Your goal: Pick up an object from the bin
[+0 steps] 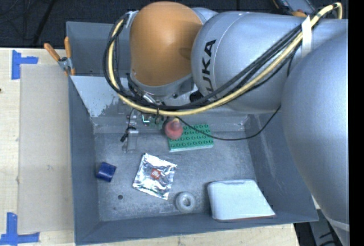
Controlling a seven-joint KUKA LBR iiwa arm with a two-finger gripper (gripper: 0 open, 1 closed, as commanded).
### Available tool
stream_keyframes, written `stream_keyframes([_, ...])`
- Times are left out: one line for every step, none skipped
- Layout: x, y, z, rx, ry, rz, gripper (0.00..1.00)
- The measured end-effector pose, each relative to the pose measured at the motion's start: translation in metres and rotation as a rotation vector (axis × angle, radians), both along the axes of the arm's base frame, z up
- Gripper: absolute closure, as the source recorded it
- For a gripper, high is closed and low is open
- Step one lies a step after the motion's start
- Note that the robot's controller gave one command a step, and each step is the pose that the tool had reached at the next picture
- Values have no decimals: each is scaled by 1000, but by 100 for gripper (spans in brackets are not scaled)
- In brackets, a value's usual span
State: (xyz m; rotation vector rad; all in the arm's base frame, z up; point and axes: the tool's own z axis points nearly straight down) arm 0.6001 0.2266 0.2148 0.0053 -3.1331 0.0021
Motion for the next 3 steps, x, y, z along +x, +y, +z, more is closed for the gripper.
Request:
stream_keyframes([-62,-84,-150,-2,1,-38,0])
stream_keyframes([-76,-120,-115,-1,-6,-138,0])
stream_keyframes([-48,-100,-98,2,-11,14,0])
